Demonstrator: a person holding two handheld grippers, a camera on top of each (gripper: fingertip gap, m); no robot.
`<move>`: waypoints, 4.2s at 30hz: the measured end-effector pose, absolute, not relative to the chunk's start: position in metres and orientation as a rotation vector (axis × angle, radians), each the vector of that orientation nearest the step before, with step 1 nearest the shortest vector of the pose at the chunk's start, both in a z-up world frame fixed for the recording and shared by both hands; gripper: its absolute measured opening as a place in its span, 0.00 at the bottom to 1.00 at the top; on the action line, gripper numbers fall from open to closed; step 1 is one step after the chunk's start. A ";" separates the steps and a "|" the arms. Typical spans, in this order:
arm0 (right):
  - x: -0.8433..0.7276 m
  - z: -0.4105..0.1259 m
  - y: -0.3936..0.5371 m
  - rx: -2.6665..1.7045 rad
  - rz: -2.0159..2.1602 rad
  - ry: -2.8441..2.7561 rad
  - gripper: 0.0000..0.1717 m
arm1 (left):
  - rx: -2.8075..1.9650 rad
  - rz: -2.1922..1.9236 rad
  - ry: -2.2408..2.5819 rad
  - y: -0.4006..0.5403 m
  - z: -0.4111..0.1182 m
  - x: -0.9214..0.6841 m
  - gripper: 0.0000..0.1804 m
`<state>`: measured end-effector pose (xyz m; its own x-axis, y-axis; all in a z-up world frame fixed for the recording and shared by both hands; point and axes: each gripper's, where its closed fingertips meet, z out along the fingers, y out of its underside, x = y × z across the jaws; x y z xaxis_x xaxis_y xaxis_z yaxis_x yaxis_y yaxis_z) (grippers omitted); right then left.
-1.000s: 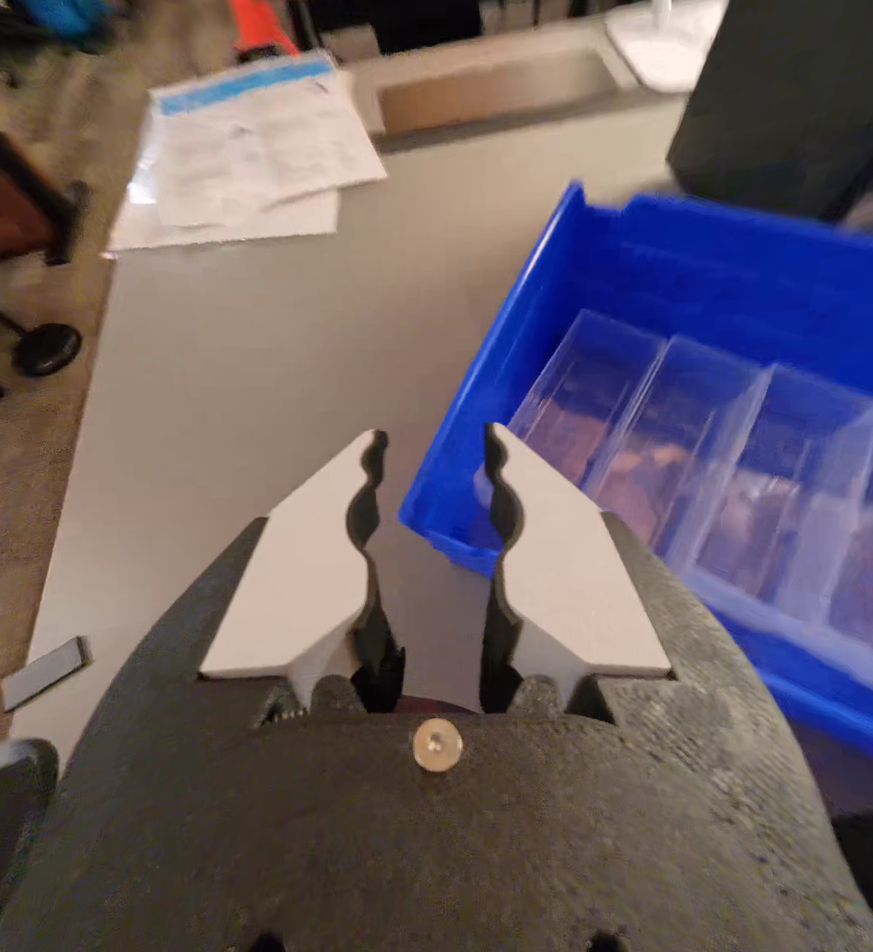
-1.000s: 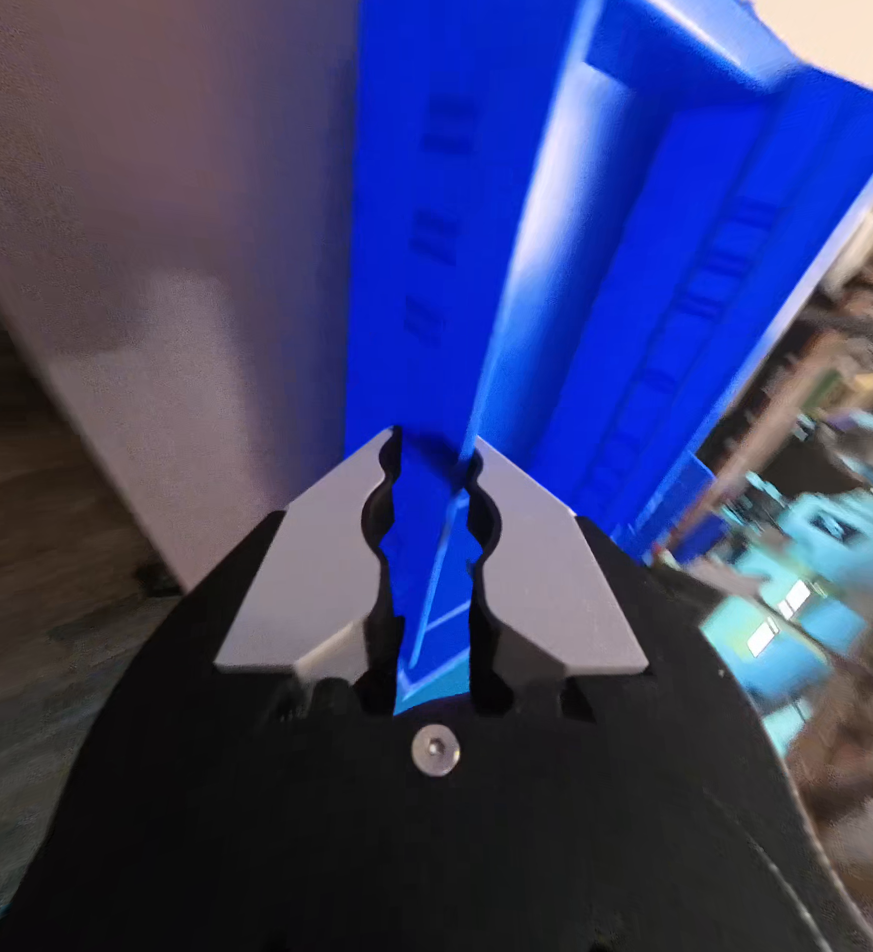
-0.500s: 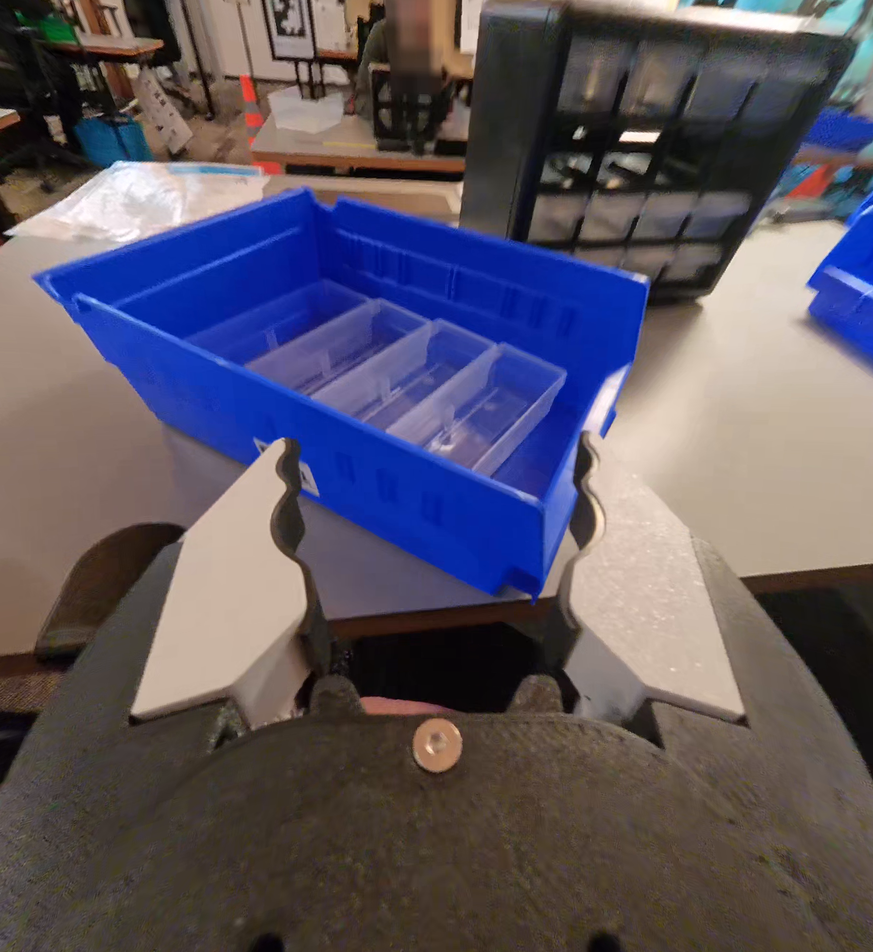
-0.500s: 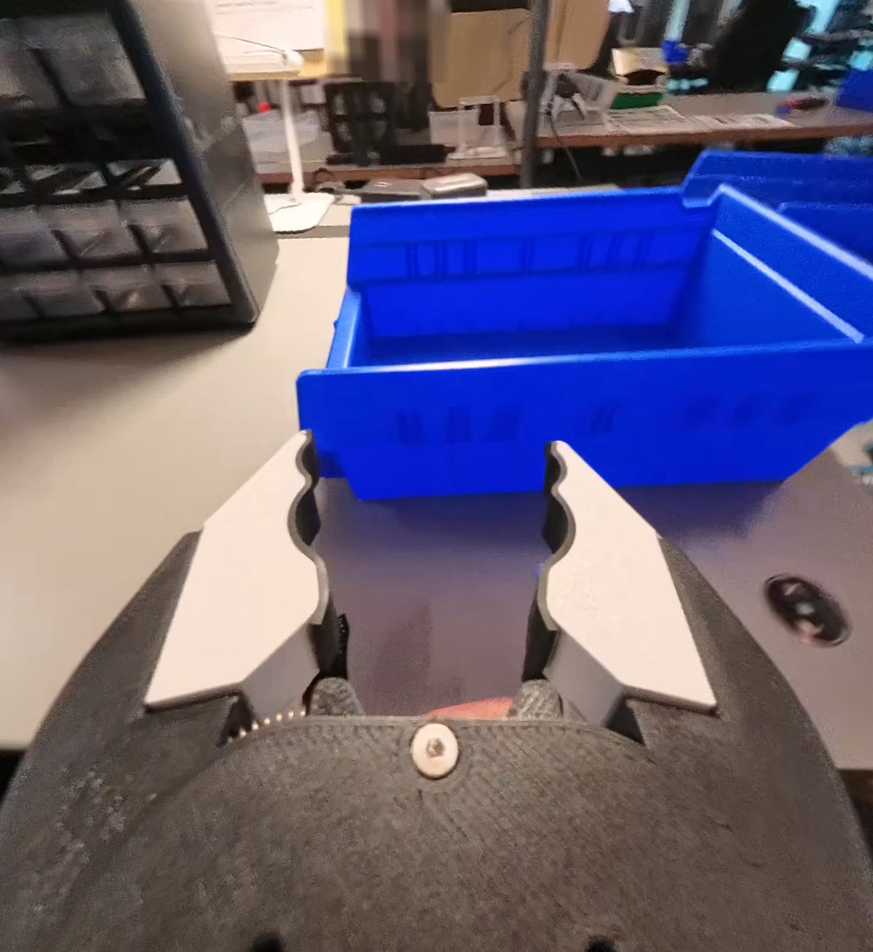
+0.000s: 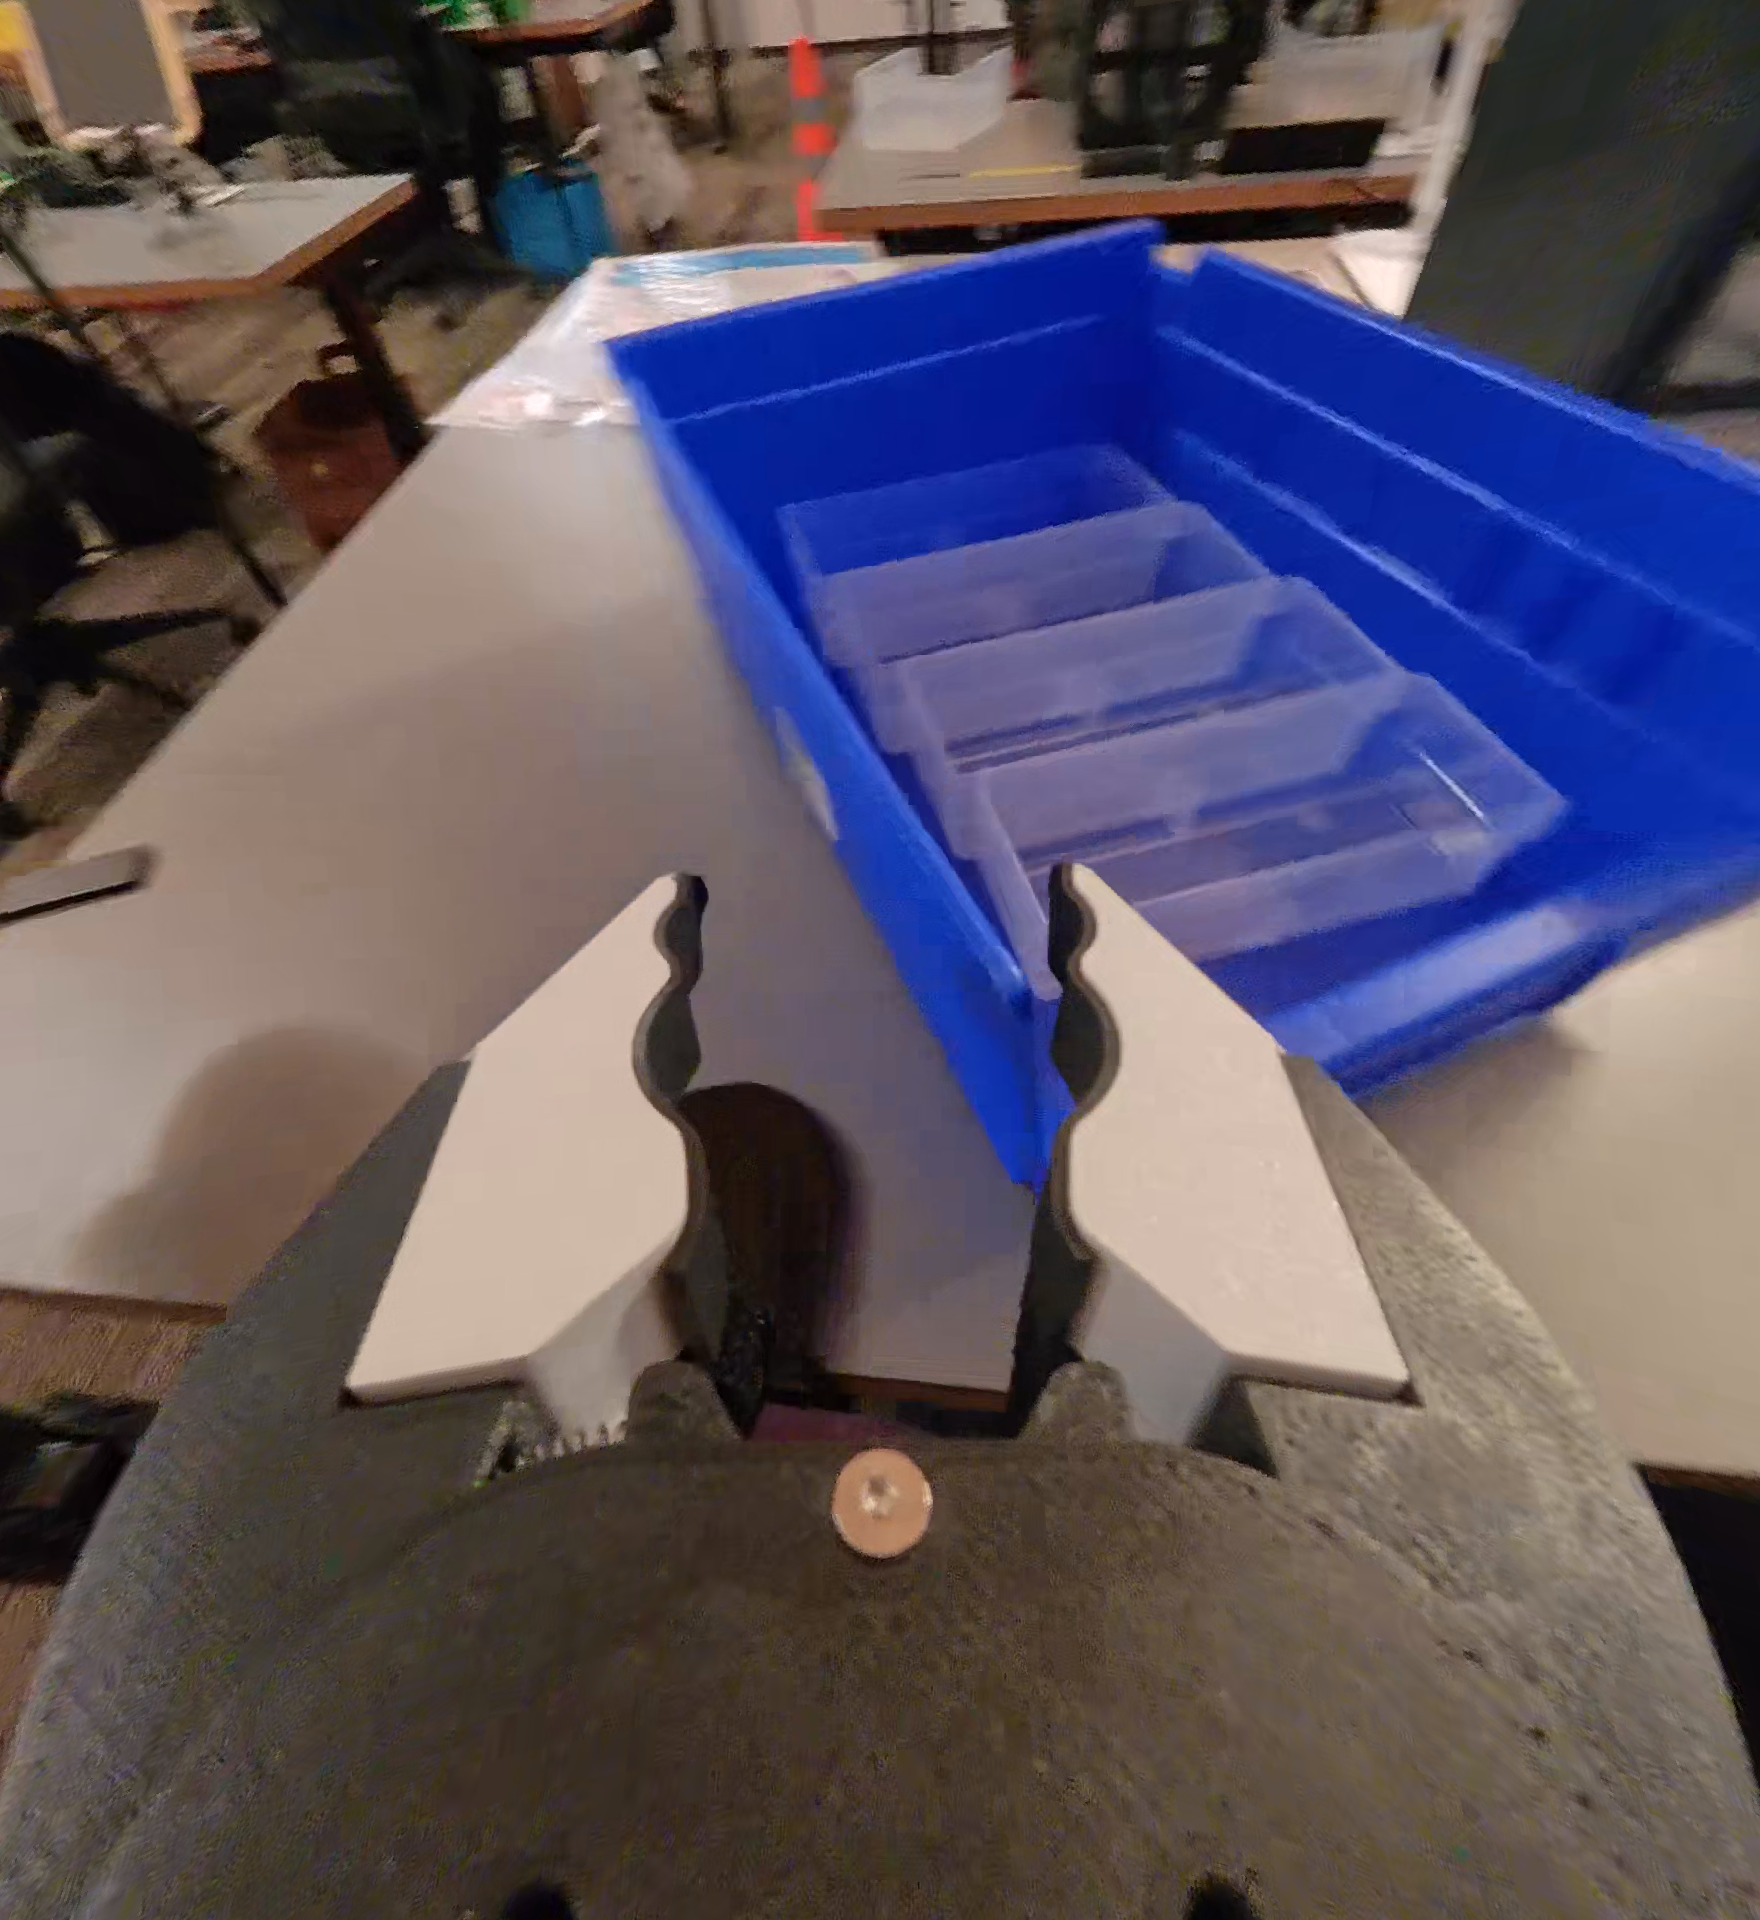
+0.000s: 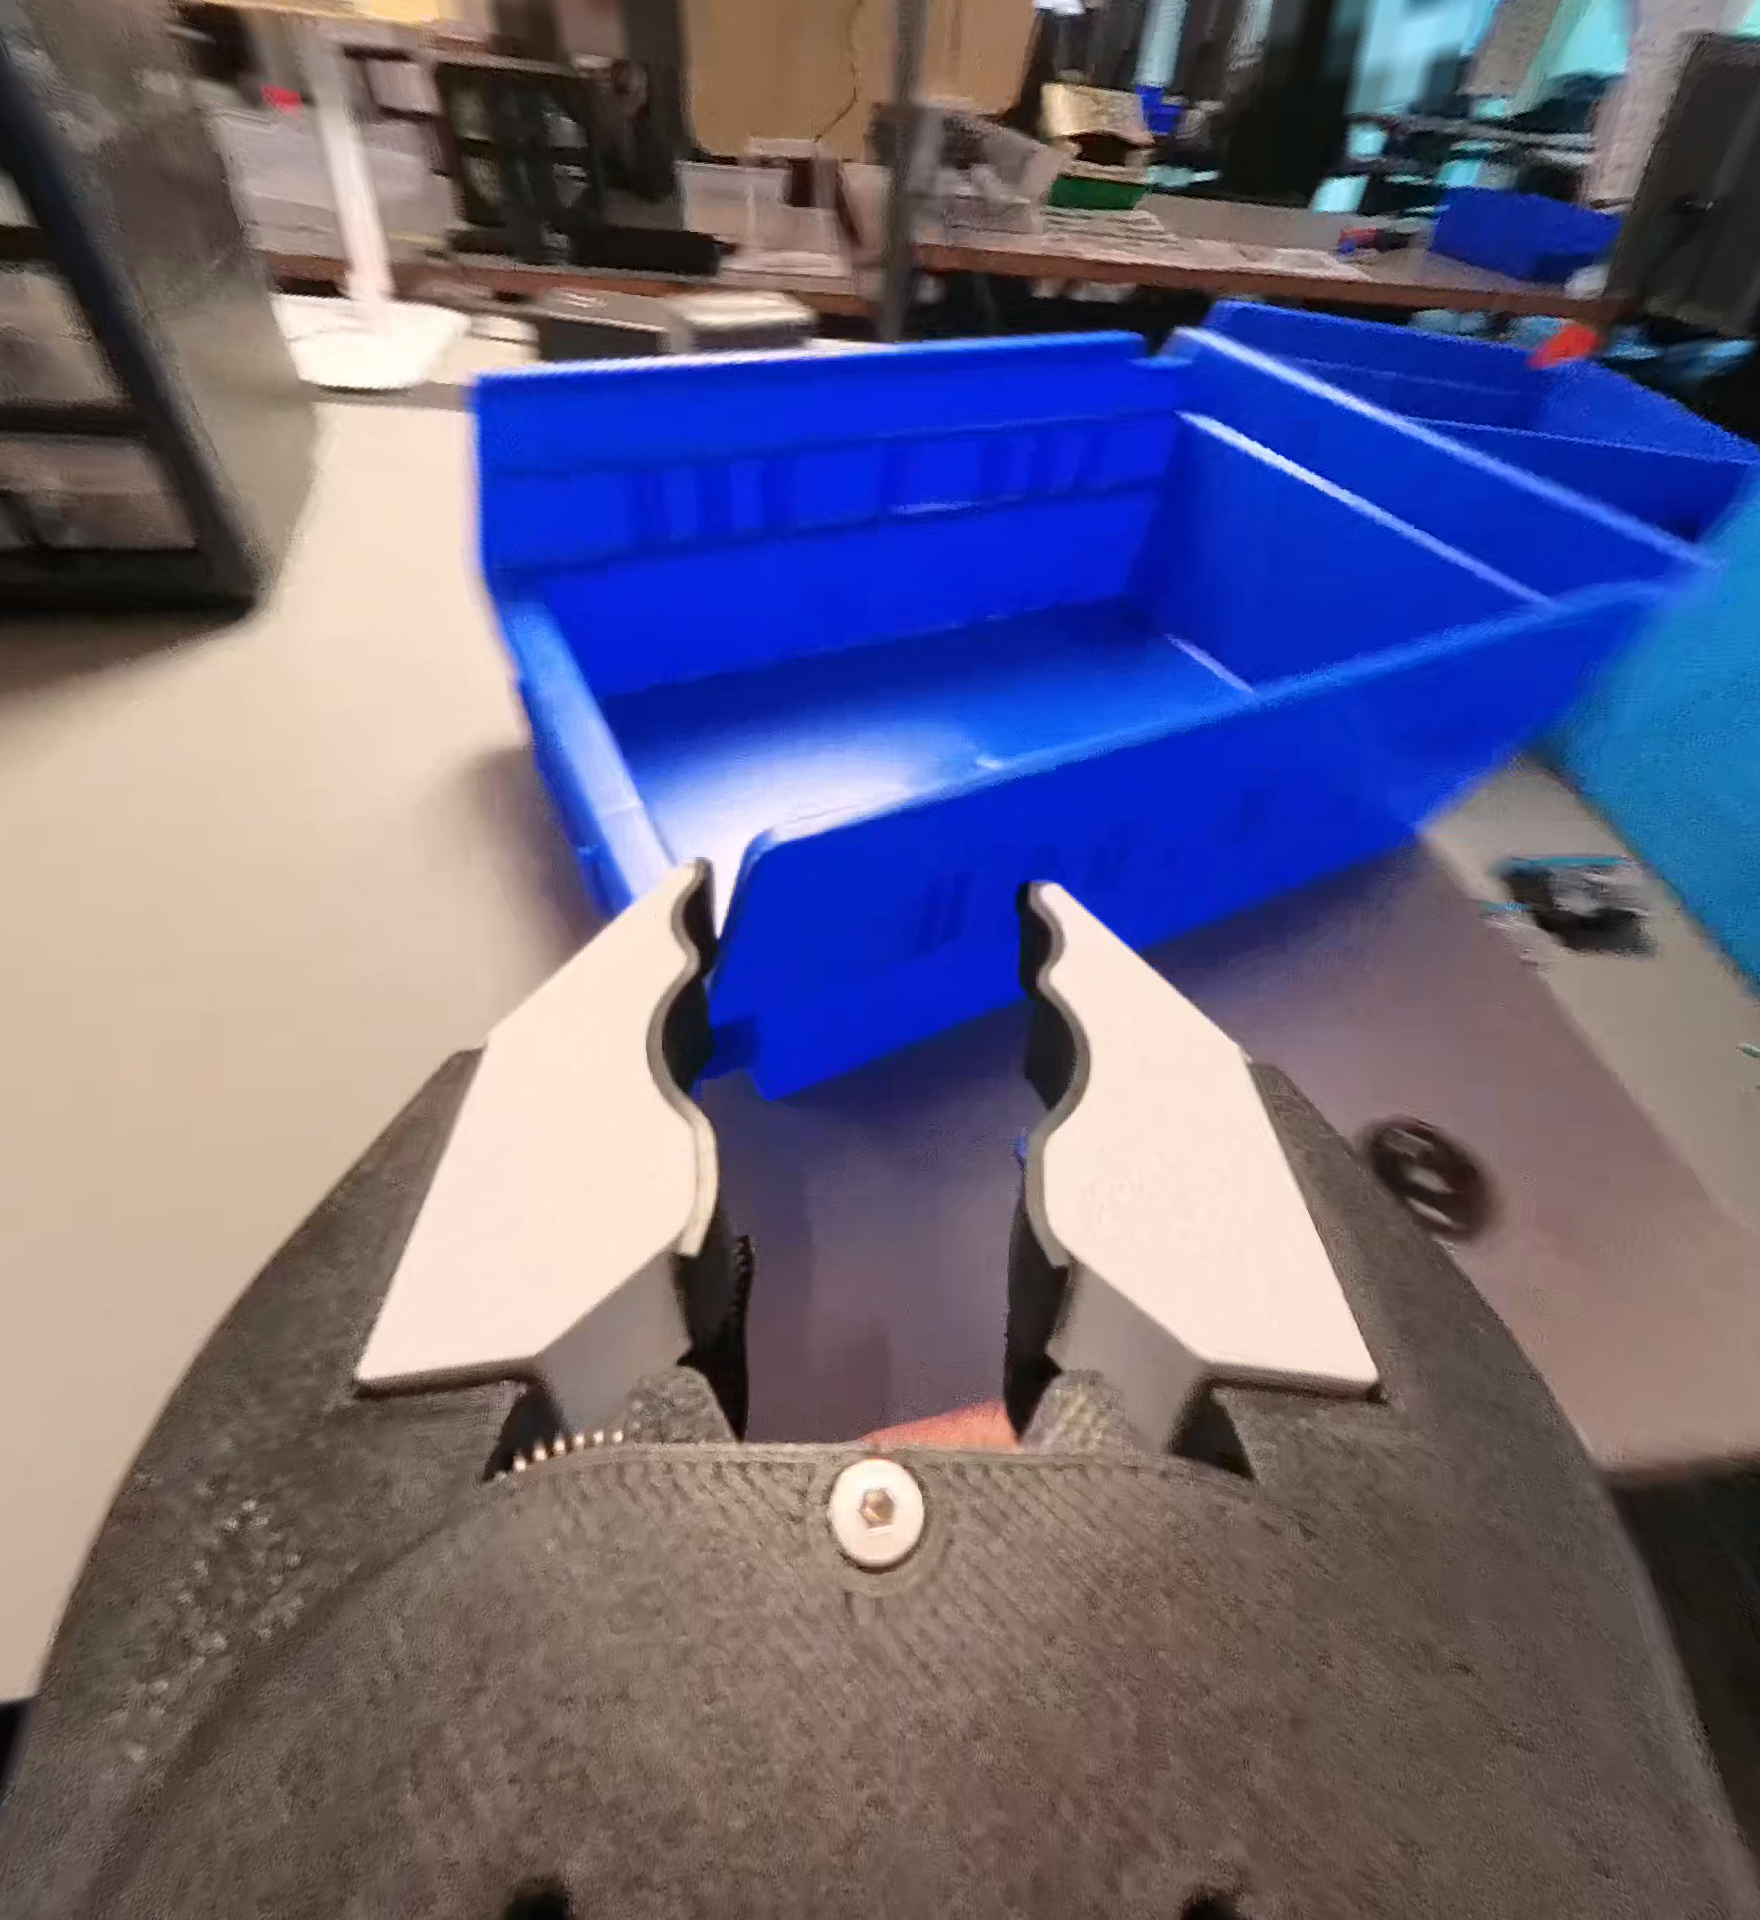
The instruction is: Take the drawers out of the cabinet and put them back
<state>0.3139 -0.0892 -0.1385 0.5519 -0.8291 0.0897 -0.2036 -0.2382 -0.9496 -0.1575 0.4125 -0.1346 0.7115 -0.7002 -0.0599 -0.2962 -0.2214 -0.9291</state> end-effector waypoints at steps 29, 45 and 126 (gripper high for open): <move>0.331 -0.139 -0.023 -1.846 -0.794 0.705 0.12 | -1.575 -0.577 1.051 0.363 -0.138 -0.035 0.06; 0.267 -0.026 0.067 -1.703 -0.668 0.430 0.25 | -1.614 -0.588 1.012 0.383 -0.139 -0.047 0.05; 0.310 -0.115 0.124 -1.678 -0.290 0.237 0.18 | -2.002 -0.226 1.066 0.531 -0.131 -0.126 0.27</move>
